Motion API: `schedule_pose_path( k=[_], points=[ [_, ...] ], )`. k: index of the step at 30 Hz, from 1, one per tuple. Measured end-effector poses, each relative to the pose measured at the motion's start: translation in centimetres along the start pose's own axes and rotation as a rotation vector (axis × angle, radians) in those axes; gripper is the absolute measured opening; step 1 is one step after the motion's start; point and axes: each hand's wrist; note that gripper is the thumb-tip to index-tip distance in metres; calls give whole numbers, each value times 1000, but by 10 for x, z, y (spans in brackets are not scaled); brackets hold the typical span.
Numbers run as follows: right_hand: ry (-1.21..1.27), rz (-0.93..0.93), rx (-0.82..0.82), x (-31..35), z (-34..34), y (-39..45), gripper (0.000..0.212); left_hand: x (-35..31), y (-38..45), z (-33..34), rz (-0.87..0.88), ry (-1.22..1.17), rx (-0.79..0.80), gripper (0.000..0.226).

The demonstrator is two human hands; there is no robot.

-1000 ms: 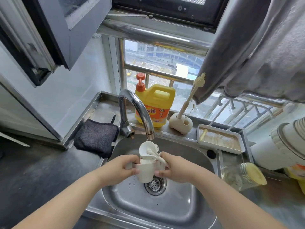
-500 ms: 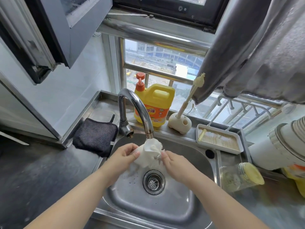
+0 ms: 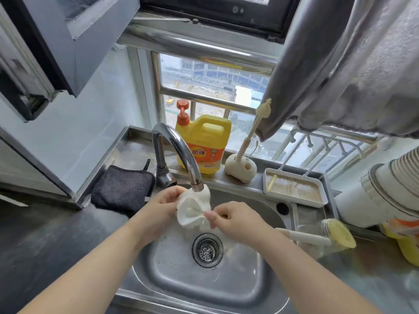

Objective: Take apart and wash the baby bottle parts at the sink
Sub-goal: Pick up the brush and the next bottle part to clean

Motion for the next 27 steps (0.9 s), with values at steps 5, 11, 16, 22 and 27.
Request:
schedule_pose_path(
  k=[5,11,16,22,27],
  points=[
    [5,75,-45,-17,-14,1,37,-5,-2,-15,-9,51,5,20],
    [139,-10,-37,-9,-1,6,36,-7,2,-14,-4,-56,52,25],
    [249,60,-78,-25,-16,4,31,-10,5,-17,-44,-250,24,31],
    [303,42,-45,-16,-8,8,33,-1,5,-12,-41,-159,36,74],
    [254,-1,-26,-16,2,11,26,0,5,-15,-19,1,-14,43]
  ],
)
Point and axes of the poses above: each hand's wrist, its own y-axis towards the middle knuckle, its own z-axis out of the palm, x = y × z, and after that the axes turned 6 degrees about -y, right-handed
